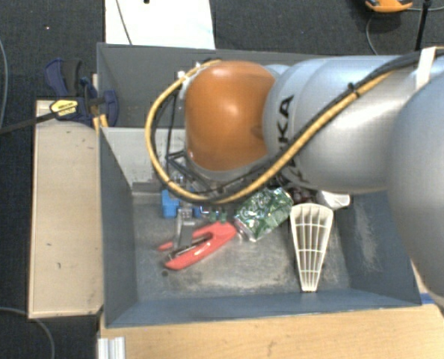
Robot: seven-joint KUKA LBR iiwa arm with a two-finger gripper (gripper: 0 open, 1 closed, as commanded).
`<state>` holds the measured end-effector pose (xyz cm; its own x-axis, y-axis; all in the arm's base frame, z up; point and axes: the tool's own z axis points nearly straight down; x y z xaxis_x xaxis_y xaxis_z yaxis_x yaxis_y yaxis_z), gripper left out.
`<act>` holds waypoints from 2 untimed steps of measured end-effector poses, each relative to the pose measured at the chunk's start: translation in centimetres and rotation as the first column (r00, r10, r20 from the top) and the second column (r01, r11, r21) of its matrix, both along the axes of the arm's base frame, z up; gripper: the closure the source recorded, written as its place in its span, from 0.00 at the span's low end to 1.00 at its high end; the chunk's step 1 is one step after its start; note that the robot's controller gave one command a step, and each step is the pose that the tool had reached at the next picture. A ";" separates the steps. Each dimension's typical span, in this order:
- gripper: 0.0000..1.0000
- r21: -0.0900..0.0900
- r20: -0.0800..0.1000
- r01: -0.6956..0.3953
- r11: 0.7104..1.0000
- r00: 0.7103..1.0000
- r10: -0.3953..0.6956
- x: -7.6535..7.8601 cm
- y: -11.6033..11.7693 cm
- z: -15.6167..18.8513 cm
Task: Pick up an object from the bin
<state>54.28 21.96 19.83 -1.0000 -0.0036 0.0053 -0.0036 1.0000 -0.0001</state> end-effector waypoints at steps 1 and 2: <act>0.00 0.002 0.008 0.005 1.000 1.000 -0.005 0.2 -0.1 0.5; 0.00 0.005 0.015 -0.038 0.999 0.999 0.038 -0.3 -1.9 -2.9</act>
Offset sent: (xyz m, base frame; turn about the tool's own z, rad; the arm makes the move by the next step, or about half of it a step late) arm -0.0165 -0.0599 -0.1072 -0.1088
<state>54.01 20.10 16.92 -0.9991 -0.0419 -0.0097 -0.0420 0.9991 0.0049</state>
